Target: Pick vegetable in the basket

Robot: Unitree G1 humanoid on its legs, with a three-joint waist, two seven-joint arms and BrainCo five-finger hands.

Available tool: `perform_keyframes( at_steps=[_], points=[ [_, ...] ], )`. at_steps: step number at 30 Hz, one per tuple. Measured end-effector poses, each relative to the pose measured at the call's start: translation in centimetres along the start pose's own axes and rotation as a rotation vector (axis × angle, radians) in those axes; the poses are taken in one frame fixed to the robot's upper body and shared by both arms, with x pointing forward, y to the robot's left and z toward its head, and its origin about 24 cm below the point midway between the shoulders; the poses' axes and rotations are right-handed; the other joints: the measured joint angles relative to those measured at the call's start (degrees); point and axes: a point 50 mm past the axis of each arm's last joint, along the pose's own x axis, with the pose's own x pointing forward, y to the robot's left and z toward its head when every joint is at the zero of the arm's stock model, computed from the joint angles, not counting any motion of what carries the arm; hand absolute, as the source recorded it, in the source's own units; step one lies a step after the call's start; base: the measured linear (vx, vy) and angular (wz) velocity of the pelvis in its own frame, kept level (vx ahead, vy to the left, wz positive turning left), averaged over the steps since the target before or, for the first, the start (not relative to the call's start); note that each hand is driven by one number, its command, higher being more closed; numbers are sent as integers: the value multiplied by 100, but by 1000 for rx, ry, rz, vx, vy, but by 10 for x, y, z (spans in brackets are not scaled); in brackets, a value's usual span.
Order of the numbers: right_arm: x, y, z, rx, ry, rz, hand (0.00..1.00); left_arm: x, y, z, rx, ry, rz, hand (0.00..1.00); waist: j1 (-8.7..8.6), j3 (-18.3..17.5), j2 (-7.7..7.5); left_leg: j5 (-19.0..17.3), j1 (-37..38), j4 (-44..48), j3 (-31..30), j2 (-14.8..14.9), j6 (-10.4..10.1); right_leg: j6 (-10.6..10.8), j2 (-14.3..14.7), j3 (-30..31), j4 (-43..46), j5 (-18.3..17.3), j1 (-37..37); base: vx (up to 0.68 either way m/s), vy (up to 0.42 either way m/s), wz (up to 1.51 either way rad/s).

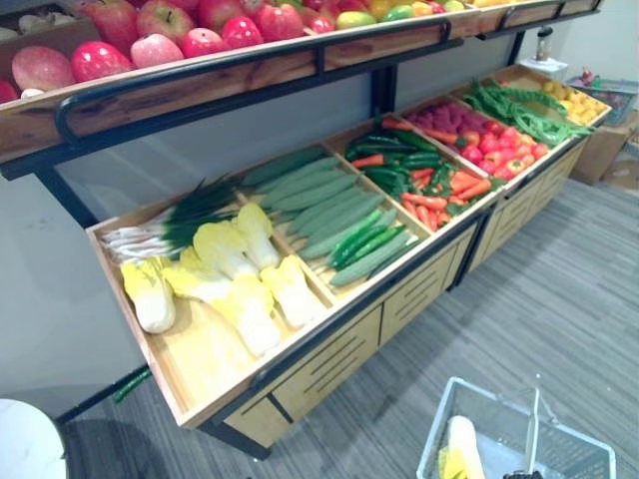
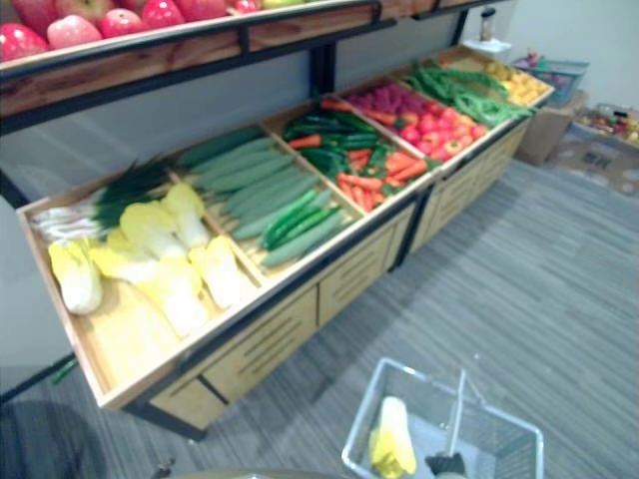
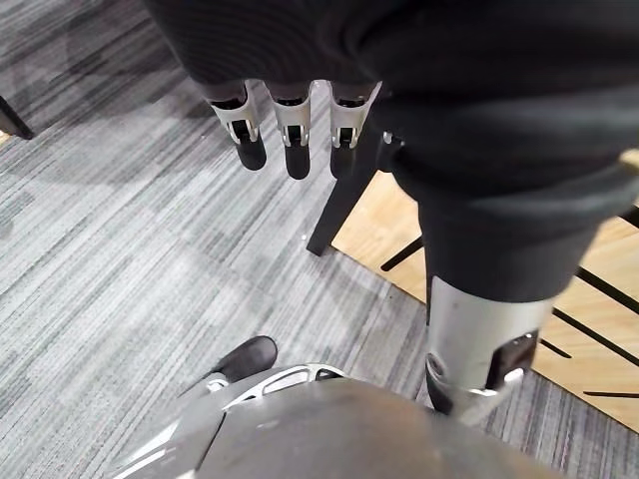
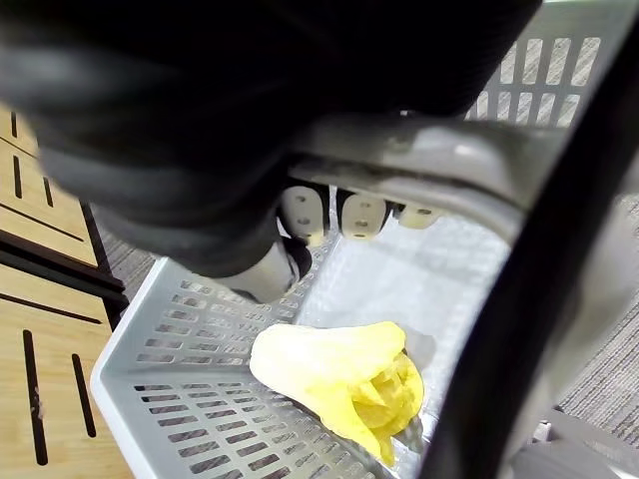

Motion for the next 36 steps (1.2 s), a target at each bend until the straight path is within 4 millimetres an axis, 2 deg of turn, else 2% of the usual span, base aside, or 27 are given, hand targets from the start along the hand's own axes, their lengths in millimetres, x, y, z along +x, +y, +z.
perform_keyframes(
  at_steps=[3,6,7,8,10,11,12,13,14,15,17,18,19,20,21,22,24,25,29,30,32,33,34,35,36],
  points=[
    [1,-1,4,23,-13,-12,100,1,1,7,19,-22,10,0,-25,142,46,-67,-3,168,-84,68,-30,3,-61,-1,551,-325,-116,10,-5,10],
    [2,3,18,6,-60,1,100,2,2,9,21,-30,20,0,-75,260,111,-110,37,308,32,224,-100,-70,-55,129,1163,-676,-348,-4,-45,-14],
    [3,6,26,2,-94,13,100,2,2,10,18,-33,27,0,-56,342,109,-187,31,591,177,351,-213,-160,-18,329,1391,-897,-467,-25,-71,-54],
    [2,9,30,-8,-108,22,100,3,4,12,17,-37,31,0,-31,405,65,-208,-19,882,224,382,-244,-193,-15,427,1501,-969,-513,-31,-106,-89],
    [2,15,40,-44,-155,49,100,4,8,14,10,-41,45,0,41,510,-37,-174,-452,2360,315,682,-215,-320,55,983,1802,-1113,-716,-43,-183,-112],
    [2,15,42,-53,-163,51,100,3,7,13,2,-38,46,0,53,545,-27,-130,-584,2718,258,752,-180,-353,106,1156,1862,-1132,-781,-2,-189,-123],
    [3,14,44,-69,-174,52,100,3,7,11,-24,-27,53,0,62,568,27,27,-863,3269,-173,746,-147,-381,179,1488,1900,-1144,-868,35,-70,-106],
    [3,15,47,-71,-180,53,100,3,5,11,-33,-24,50,0,64,576,61,-1,-929,3412,-445,658,-165,-382,202,1664,1896,-1145,-894,78,-46,-127],
    [4,11,48,-77,-178,44,100,2,2,11,-43,-22,42,0,58,606,116,-351,-914,3319,-792,391,-306,-386,194,1998,1877,-1144,-956,77,34,-120],
    [6,8,49,-79,-175,36,100,1,0,10,-47,-22,38,0,72,627,151,-754,-918,3117,-965,145,-270,-406,241,2317,1840,-1131,-993,79,52,-116],
    [6,7,48,-72,-167,33,100,-1,-3,5,-59,-19,35,0,80,631,158,-992,-894,2611,-1146,-181,-197,-404,340,2768,1788,-1128,-1019,52,81,-115],
    [6,7,50,-73,-170,33,100,-2,-5,2,-71,-8,33,0,97,632,218,-981,-875,2131,-1388,-314,-181,-390,485,3063,1795,-1123,-1102,30,130,-129],
    [6,7,52,-75,-179,31,100,-3,-7,2,-76,-6,27,0,124,620,296,-980,-841,1855,-1570,-321,-176,-376,619,3213,1802,-1115,-1166,6,188,-145],
    [7,4,55,-86,-191,26,100,-5,-12,0,-83,2,14,0,223,631,416,-993,-791,1667,-1684,-297,137,-324,814,3454,1816,-1083,-1232,48,220,-131],
    [4,13,53,-102,-195,54,100,-4,-9,-3,-82,14,21,0,288,537,358,-1076,-774,1667,-1503,-395,145,-249,805,3710,1765,-988,-1247,110,268,-113],
    [3,19,50,-97,-192,68,100,-2,-3,1,-74,-3,36,0,214,547,144,-1117,-736,1638,-1325,-481,214,-168,700,3832,1713,-942,-1274,106,177,-66],
    [1,23,51,-89,-193,77,100,-1,1,-1,-66,-1,45,0,194,565,76,-1144,-611,1506,-1072,-573,304,-168,612,4019,1624,-941,-1273,134,204,-58],
    [1,24,51,-87,-195,79,100,-1,2,-1,-65,0,45,0,171,526,-20,-1134,-481,1397,-902,-637,392,-158,574,4117,1569,-933,-1280,173,229,-66],
    [0,29,58,-89,-216,91,100,1,1,2,-58,3,33,0,200,517,-25,-1175,-282,1308,-322,-695,457,23,613,4414,1500,-764,-1482,161,132,-91],
    [0,29,61,-103,-229,95,100,2,1,4,-49,-2,29,0,200,511,-5,-1174,-256,1307,-129,-664,458,-28,677,4404,1515,-640,-1600,97,55,-114],
    [0,31,67,-120,-245,101,100,3,1,11,-29,-24,27,0,192,545,73,-1170,-197,1403,80,-535,463,-298,772,3709,1561,-348,-1708,105,33,-108],
    [0,33,68,-124,-252,106,100,3,1,14,-4,-41,26,0,204,573,114,-1156,-207,1637,195,-403,482,-625,761,2767,1601,-158,-1732,85,-1,-83],
    [0,32,69,-124,-254,97,100,3,1,15,-4,-46,29,0,210,585,134,-1143,-207,1749,235,-323,502,-815,701,2205,1643,-176,-1711,56,-42,-101],
    [1,28,71,-150,-269,86,100,3,1,16,5,-51,32,0,222,627,160,-1143,-124,1814,328,-320,501,-1142,427,1022,1916,-453,-1686,34,-47,-84],
    [1,27,72,-167,-277,87,100,3,2,16,17,-54,31,0,231,645,111,-1144,27,1783,423,-381,500,-1138,272,482,2134,-631,-1680,50,-69,-93]
  ],
)
